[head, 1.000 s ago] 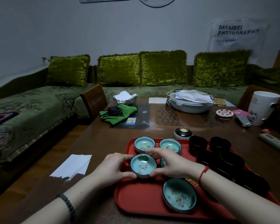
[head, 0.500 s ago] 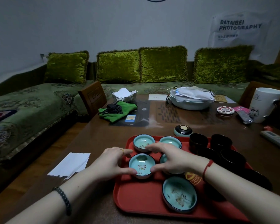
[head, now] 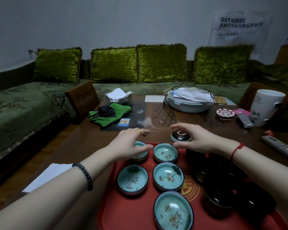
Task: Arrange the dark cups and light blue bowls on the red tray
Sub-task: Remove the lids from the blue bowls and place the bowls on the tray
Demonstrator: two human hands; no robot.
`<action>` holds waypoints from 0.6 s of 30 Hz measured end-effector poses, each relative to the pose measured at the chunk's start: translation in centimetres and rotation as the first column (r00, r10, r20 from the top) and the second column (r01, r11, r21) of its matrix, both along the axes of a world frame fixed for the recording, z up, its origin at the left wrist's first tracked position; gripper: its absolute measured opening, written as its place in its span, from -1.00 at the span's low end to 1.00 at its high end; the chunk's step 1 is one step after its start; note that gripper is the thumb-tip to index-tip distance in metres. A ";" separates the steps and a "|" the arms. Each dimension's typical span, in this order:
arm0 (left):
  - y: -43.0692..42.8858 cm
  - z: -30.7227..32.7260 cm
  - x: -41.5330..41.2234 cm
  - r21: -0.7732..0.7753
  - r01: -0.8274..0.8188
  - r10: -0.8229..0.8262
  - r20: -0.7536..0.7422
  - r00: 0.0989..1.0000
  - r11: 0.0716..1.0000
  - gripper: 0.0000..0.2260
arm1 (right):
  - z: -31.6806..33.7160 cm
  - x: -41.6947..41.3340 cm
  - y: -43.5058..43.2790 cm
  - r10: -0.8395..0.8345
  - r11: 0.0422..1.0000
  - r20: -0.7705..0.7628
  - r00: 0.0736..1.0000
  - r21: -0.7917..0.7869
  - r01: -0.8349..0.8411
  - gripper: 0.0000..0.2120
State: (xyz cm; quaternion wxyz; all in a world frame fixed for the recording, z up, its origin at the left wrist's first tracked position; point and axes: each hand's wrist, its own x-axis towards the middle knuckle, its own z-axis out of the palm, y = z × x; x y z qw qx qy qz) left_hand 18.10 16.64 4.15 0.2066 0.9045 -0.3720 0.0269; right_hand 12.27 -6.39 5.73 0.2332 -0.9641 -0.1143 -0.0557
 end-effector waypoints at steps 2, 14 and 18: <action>-1.6 0.1 0.9 0.011 0.010 -0.010 -0.002 1.000 1.000 -0.49 | -0.1 0.9 -1.6 -0.051 0.999 -0.012 0.999 0.000 0.051 -0.44; -10.1 -2.6 7.6 0.146 0.047 -0.037 -0.075 0.997 0.988 -0.50 | -2.7 6.3 -10.3 -0.170 0.985 -0.176 0.970 -0.066 0.161 -0.40; -12.5 -4.3 9.2 0.197 0.073 -0.048 -0.128 0.991 0.978 -0.46 | -4.3 8.0 -11.4 -0.139 0.990 -0.223 0.965 -0.062 0.128 -0.37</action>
